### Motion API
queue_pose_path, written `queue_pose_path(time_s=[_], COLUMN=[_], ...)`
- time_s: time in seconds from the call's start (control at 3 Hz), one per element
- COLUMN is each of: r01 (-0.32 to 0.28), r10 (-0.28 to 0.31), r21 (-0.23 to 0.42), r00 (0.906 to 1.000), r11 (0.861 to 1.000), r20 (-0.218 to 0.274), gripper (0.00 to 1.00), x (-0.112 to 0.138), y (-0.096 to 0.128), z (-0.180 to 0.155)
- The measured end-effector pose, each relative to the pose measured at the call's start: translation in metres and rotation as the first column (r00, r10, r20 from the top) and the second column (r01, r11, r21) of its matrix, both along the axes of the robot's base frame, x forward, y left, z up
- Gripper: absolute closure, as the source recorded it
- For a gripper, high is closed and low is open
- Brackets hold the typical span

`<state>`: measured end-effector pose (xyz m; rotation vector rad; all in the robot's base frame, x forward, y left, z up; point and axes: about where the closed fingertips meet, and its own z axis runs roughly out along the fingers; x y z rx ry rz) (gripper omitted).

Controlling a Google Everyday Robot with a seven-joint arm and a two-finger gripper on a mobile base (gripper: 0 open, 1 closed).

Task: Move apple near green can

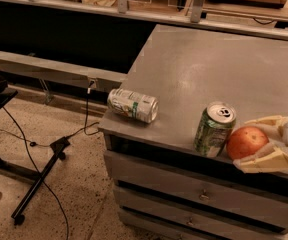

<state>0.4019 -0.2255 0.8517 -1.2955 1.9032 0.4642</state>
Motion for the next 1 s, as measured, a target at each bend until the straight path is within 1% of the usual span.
queue_pose_path(time_s=[0.33,1.0], r01=[-0.005,-0.012], r10=[0.005,0.012], r21=[-0.002,-0.007], r00=[1.0,0.9999], r11=[1.0,1.0], r20=[0.002,0.004], gripper=[0.82,0.35], x=[-0.0009,-0.0011], y=[0.0017,0.0056], z=[0.0015,0.0031])
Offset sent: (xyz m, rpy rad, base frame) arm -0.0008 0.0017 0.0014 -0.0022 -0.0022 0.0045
